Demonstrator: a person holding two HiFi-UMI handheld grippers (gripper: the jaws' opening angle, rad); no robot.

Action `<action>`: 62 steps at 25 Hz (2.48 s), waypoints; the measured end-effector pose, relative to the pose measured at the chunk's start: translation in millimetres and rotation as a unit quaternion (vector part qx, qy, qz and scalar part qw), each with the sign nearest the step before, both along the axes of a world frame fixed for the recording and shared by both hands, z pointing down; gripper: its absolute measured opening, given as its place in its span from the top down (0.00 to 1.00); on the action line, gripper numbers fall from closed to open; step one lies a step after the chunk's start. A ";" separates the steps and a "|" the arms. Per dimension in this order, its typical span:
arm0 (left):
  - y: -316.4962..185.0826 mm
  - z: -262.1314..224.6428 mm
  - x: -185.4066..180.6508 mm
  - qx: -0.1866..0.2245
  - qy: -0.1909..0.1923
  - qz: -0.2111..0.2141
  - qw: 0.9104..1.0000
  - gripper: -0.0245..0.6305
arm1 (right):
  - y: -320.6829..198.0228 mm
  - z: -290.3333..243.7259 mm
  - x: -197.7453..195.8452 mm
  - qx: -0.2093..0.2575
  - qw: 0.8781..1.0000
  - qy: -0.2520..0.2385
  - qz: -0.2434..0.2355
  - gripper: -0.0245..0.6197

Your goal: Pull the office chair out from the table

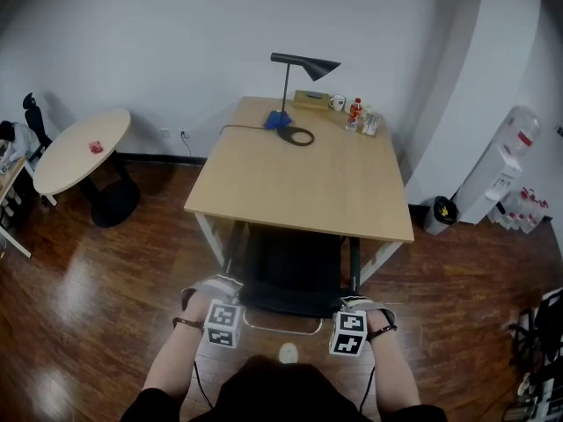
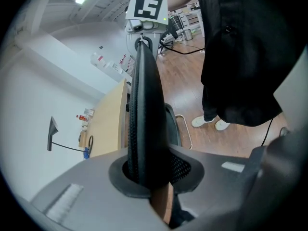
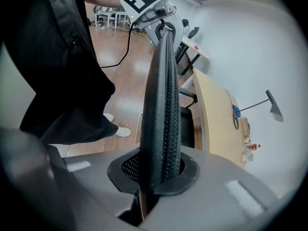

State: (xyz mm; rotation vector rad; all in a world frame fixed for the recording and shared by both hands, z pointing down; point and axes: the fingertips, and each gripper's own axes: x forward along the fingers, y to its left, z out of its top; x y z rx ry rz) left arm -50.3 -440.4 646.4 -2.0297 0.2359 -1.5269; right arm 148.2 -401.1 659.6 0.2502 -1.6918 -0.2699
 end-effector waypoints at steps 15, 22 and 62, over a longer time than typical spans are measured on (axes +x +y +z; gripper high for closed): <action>77.4 -1.7 -5.8 -0.026 -0.004 0.008 1.000 0.88 | 75.1 -1.7 -5.2 -0.005 1.000 0.007 0.027 0.90; 105.8 -1.8 -11.5 -0.030 -0.004 0.014 0.999 0.88 | 105.8 -2.9 -10.8 0.001 0.999 0.009 0.041 0.90; 280.6 -6.7 -19.0 -0.043 -0.008 -0.004 0.999 0.86 | 281.3 -10.3 -17.1 -0.012 1.000 0.011 0.022 0.89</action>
